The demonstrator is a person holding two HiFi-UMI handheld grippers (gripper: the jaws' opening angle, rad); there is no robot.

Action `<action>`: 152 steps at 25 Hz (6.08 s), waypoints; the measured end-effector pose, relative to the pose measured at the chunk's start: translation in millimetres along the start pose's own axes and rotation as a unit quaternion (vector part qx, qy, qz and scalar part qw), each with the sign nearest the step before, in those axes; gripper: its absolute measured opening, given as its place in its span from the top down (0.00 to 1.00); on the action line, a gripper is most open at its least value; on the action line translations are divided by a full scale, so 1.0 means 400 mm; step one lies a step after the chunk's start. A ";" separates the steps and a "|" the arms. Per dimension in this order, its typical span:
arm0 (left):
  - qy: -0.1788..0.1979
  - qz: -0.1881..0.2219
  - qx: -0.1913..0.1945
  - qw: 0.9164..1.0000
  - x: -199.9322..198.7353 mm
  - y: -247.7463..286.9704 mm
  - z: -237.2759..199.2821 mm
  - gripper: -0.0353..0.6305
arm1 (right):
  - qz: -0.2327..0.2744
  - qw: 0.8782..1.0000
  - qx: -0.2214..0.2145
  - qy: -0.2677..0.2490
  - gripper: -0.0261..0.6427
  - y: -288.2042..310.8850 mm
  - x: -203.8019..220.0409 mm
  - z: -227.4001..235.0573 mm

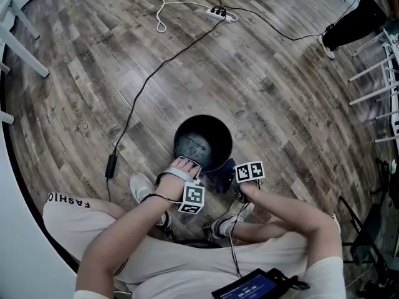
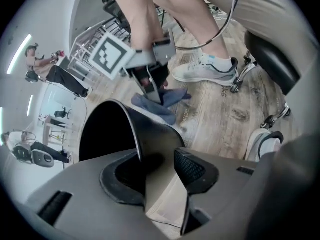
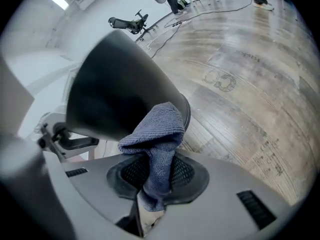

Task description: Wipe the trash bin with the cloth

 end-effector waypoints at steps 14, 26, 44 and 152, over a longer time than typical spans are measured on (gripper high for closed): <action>0.055 -0.037 -0.017 0.998 0.030 0.006 -0.002 0.74 | 0.057 0.996 -0.060 0.022 0.85 -0.168 -0.074 -0.190; 0.042 -0.028 -0.004 0.999 0.006 0.005 -0.002 0.76 | 0.023 0.999 -0.037 0.003 0.85 -0.068 -0.080 -0.083; 0.029 -0.016 0.000 0.999 -0.004 0.007 -0.004 0.76 | 0.002 0.999 0.003 0.046 0.85 0.264 -0.008 0.186; -0.022 -0.010 0.009 1.000 -0.005 -0.010 -0.018 0.79 | 0.018 0.997 0.010 0.078 0.85 0.285 0.016 0.138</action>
Point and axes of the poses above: the fingertips, and each gripper's own axes: y forward along the fingers, z to its right, x out of its underside, the point moved 2 cm from there along -y, backward along the fingers, and after that the axes turned 3 degrees about -y, right-handed, at the moved point
